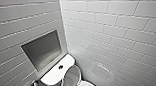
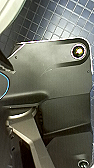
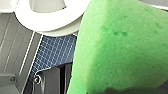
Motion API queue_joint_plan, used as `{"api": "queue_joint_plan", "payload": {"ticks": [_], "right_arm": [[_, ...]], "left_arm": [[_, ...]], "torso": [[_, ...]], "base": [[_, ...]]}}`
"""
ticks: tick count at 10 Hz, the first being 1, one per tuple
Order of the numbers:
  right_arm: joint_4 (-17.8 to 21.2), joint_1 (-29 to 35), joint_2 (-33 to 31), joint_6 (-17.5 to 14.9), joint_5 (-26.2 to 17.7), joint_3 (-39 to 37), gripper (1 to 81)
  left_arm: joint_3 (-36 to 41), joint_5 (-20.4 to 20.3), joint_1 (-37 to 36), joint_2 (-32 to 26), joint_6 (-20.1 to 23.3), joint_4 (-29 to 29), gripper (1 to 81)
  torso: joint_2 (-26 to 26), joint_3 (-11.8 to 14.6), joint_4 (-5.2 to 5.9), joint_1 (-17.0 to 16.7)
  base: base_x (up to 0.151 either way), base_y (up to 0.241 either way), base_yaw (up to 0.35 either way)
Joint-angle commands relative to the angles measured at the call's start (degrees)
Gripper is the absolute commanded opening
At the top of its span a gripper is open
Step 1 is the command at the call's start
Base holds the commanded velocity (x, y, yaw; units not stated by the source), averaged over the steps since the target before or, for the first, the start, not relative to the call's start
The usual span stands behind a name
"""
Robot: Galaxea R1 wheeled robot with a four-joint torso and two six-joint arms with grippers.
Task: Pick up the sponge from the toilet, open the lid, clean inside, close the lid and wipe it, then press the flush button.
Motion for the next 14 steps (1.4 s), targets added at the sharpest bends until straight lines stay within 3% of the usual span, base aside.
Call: {"api": "queue_joint_plan", "payload": {"ticks": [1,4,5,8,11,12,14], "right_arm": [[1.2,9.2,-4.3,-0.2,-2.3,2.8,1.0],[4.2,12.7,-5.3,-0.1,-2.4,2.1,1.0],[5.8,14.1,-6.0,0.2,-2.5,2.4,1.0],[6.2,16.5,-6.3,0.5,-2.5,2.8,1.0],[6.3,18.9,-6.4,0.7,-2.6,3.4,1.0],[6.3,19.4,-6.7,0.9,-2.6,3.6,1.0],[6.3,20.8,-7.4,2.5,-2.5,4.2,1.0]], "left_arm": [[0.0,3.7,-0.7,0.1,0.4,0.2,81.1],[0.0,3.7,-0.7,0.5,0.3,0.2,81.1],[0.0,3.7,-0.7,0.5,0.3,0.1,81.1],[0.0,3.7,-0.6,0.5,0.3,0.1,81.1],[-0.2,3.7,-0.2,0.5,0.3,0.1,81.1],[-0.1,3.7,-0.2,0.5,0.3,0.1,81.1],[-0.1,3.7,-0.3,0.5,0.3,0.1,81.1]], "torso": [[0.0,0.0,0.00,0.0],[0.0,0.0,0.00,0.0],[0.0,0.0,4.30,0.0],[0.0,0.0,7.75,0.0],[0.0,-1.2,13.81,0.0],[0.0,0.0,10.30,0.0],[0.0,-0.5,13.88,0.0]], "base": [[0.000,0.000,0.000],[0.000,0.000,0.000],[0.000,0.000,0.000],[0.000,0.000,0.000],[0.000,0.000,0.000],[0.000,0.000,0.000],[0.000,0.000,0.000]]}}
